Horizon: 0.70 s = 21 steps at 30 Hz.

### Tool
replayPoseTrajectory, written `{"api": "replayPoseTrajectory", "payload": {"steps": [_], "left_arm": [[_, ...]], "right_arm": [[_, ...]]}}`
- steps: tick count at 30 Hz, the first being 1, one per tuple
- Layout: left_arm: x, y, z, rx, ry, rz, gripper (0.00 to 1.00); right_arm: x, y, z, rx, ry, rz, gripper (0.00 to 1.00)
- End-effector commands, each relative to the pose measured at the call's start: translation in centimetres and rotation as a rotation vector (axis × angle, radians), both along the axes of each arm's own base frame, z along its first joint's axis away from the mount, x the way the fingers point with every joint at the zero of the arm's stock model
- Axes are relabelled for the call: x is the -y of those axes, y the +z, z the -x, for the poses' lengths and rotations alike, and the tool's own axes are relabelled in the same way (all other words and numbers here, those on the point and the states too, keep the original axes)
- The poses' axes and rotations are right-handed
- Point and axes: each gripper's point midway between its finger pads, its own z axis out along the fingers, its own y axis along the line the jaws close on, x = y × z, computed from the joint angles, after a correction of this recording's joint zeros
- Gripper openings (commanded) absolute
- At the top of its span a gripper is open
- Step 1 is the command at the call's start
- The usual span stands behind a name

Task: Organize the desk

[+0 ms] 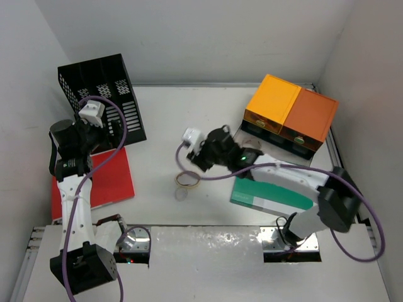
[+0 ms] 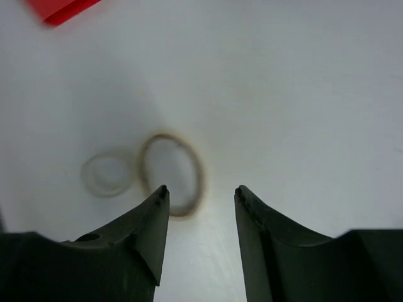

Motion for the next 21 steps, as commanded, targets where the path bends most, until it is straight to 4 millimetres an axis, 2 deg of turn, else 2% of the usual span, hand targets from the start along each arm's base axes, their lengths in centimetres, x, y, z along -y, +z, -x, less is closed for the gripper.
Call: {"api": "replayPoseTrajectory", "payload": {"steps": [1, 2, 5, 6, 9, 13, 17, 21], "left_arm": [[0.2, 1.0, -0.2, 0.036, -0.028, -0.018, 1.0], [0.2, 0.9, -0.2, 0.03, -0.027, -0.016, 1.0], [0.1, 0.7, -0.2, 0.023, -0.024, -0.02, 1.0], [0.1, 0.7, -0.2, 0.021, -0.022, -0.022, 1.0], [-0.1, 0.6, -0.2, 0.023, -0.017, -0.029, 0.99], [0.0, 0.4, -0.3, 0.016, -0.021, -0.023, 1.0], [0.0, 0.4, -0.3, 0.017, -0.021, -0.026, 1.0], [-0.1, 0.7, -0.1, 0.027, -0.017, -0.035, 1.0]], "right_arm": [[-5.3, -4.9, 7.4, -0.114, 0.388, 0.057, 0.44], [-6.3, -6.3, 7.6, -0.138, 0.404, 0.086, 0.42], [-8.4, -8.4, 8.3, -0.221, 0.387, 0.106, 0.39], [-8.9, -8.7, 8.9, -0.261, 0.39, 0.09, 0.39], [-9.9, -9.8, 11.4, -0.242, 0.485, 0.098, 0.4], [-10.4, -10.5, 13.3, -0.22, 0.597, 0.142, 0.41], [-10.4, -11.7, 13.0, -0.23, 0.606, 0.196, 0.41], [-10.2, -14.2, 12.8, -0.283, 0.588, 0.265, 0.41]]}}
